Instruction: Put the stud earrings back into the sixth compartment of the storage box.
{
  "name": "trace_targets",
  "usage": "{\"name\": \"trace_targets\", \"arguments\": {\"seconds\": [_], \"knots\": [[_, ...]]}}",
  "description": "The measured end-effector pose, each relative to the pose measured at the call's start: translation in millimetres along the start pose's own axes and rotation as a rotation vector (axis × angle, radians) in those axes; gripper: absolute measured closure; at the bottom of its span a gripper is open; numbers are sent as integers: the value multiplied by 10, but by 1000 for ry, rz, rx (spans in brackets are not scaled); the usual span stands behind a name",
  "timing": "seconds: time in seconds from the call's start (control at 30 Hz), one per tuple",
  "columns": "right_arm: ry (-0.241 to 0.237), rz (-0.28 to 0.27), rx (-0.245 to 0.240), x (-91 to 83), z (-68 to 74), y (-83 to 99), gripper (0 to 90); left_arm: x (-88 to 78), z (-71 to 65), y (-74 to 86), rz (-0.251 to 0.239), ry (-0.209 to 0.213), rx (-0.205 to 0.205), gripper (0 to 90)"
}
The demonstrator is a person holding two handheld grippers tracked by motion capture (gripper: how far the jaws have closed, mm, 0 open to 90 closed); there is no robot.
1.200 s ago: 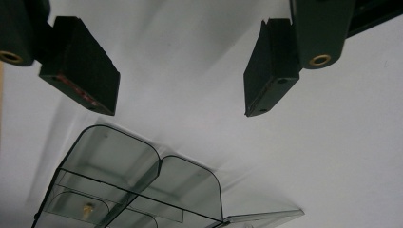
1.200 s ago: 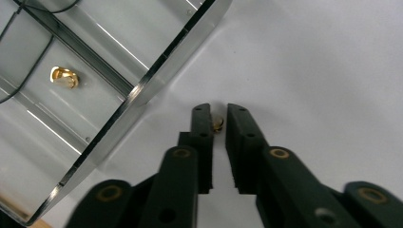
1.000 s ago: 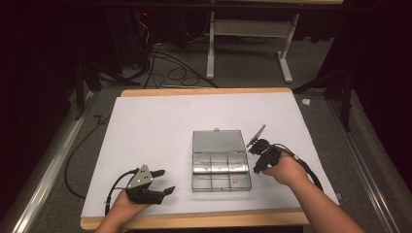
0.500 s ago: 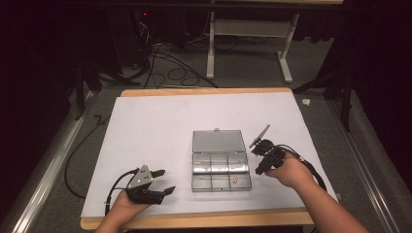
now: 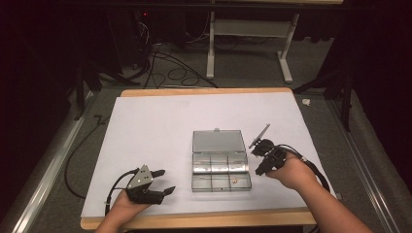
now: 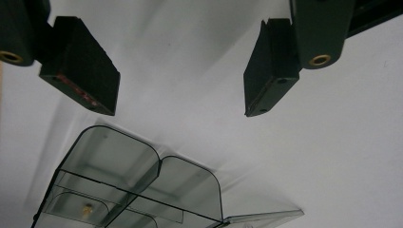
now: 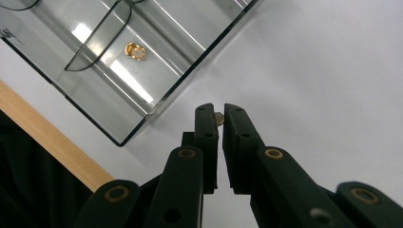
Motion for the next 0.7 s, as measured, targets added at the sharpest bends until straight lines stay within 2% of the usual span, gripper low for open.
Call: {"name": "trace_targets", "arguments": {"seconds": [0.27,0.43,0.5,0.7], "knots": [[2,-4,-16,-40,46,-14,857,0,2,0,0,0,1,288],[5,-9,-43,-56,123,-58,857,0,-1,0,-1,-2,3,287],[0,-7,-29,-59,146,-64,857,-1,-1,0,0,-3,4,287],[-1,-14,-65,-69,215,-101,856,-2,-5,1,-1,-4,4,288]]}}
Point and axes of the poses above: each handheld gripper's, and its own axes: x roughly forward along the jaws, y roughly out of its underside, z roughly to its left, the point moved 2 cm from there along x, roughly forward along the jaws, and after that the axes turned 9 degrees about z, right-handed, at the moved point
